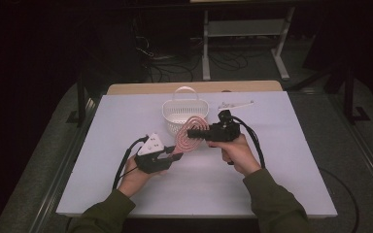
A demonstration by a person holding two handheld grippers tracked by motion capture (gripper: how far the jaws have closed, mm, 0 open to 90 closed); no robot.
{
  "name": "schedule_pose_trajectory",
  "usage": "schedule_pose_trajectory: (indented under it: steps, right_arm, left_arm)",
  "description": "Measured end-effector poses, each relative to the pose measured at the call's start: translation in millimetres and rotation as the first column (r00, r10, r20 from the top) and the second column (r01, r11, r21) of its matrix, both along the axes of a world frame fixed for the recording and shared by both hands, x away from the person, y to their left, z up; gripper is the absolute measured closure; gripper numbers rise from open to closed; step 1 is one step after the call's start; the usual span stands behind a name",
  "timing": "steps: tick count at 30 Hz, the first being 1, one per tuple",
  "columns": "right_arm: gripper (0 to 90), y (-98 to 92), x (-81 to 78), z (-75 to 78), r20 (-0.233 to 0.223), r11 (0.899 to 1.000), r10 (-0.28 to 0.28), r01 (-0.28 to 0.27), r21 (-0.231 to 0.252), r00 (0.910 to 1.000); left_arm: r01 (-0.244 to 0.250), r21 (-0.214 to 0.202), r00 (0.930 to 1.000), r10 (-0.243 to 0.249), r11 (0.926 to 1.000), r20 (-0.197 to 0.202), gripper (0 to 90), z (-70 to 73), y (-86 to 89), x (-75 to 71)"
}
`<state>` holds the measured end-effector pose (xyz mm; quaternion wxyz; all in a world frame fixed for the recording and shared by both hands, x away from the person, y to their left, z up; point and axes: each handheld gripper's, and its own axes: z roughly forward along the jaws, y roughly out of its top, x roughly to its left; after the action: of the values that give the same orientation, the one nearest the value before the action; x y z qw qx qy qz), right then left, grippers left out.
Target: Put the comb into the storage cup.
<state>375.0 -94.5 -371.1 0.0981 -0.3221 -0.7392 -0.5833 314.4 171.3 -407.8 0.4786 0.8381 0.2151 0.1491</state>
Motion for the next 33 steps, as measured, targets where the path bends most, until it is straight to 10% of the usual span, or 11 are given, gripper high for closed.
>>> schedule_pose_trajectory:
  steps: [33]
  right_arm:
    - [63.0,-4.8,1.2,-0.8,0.014,1.000,-0.021,0.021,-0.001,0.9997]
  left_arm:
    - [0.010,-0.002,0.9939,-0.010,1.0000,-0.110,21.2,-1.1,35.6,3.0]
